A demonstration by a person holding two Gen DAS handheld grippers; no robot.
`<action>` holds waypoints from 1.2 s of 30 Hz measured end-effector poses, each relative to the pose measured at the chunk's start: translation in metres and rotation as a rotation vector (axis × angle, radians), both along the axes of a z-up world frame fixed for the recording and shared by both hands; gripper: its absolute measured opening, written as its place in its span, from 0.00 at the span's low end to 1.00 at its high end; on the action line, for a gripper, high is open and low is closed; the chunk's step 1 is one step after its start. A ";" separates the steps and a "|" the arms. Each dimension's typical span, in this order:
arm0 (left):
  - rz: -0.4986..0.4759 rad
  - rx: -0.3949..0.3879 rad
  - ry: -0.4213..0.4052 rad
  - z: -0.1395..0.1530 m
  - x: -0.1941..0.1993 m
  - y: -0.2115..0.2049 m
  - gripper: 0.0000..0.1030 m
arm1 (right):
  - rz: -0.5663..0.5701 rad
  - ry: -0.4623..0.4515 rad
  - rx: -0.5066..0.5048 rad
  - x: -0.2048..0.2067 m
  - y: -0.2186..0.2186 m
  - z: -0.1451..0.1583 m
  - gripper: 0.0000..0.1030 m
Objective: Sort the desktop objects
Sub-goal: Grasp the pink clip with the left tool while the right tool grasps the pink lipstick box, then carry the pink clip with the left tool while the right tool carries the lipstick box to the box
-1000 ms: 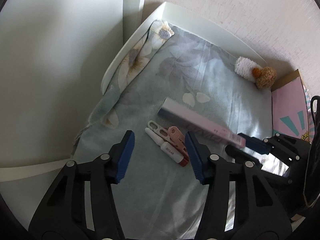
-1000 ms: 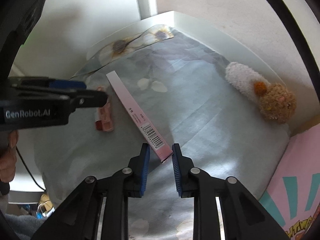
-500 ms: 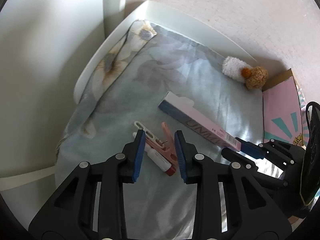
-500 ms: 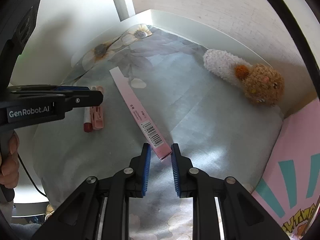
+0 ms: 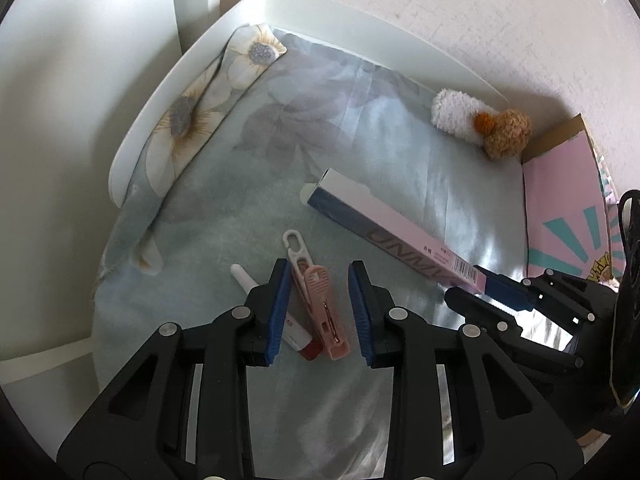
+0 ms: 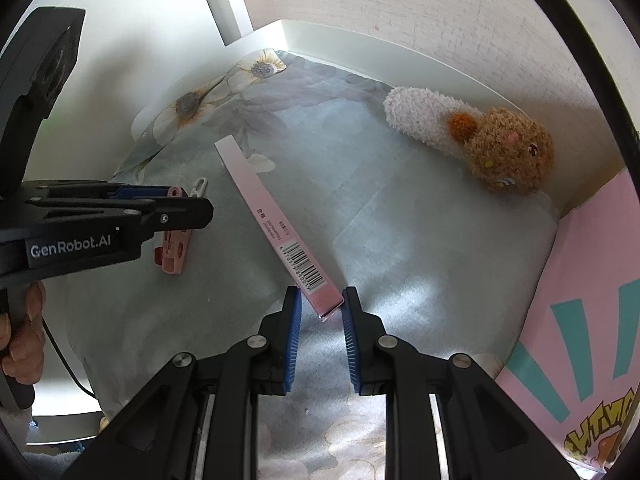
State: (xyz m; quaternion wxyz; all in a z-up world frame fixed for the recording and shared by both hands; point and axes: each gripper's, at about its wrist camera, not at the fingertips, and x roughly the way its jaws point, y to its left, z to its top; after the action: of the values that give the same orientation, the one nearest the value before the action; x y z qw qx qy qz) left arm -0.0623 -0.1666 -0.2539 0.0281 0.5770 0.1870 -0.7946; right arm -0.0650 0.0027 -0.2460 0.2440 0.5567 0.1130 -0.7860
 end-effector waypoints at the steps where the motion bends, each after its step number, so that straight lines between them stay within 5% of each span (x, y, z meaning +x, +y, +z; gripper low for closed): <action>1: 0.003 -0.004 0.002 0.001 0.000 0.000 0.23 | 0.001 0.002 0.001 0.001 -0.002 0.000 0.19; 6: 0.035 0.026 0.008 0.000 0.006 -0.009 0.10 | 0.008 0.020 0.003 0.008 -0.010 0.003 0.17; 13: 0.039 0.025 0.014 0.005 0.010 -0.011 0.09 | 0.031 0.011 -0.074 0.020 -0.019 0.011 0.14; 20: 0.040 0.028 0.033 0.016 0.011 -0.013 0.09 | 0.052 0.007 -0.132 0.013 0.026 0.013 0.13; 36: 0.041 0.027 0.117 0.064 0.013 -0.016 0.09 | 0.029 0.128 -0.207 0.000 0.031 0.048 0.12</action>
State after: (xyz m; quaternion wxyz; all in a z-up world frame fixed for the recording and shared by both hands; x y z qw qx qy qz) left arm -0.0489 -0.1824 -0.1904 0.0255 0.5257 0.2106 -0.8238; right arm -0.0646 0.0338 -0.1985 0.3036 0.4754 0.0547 -0.8239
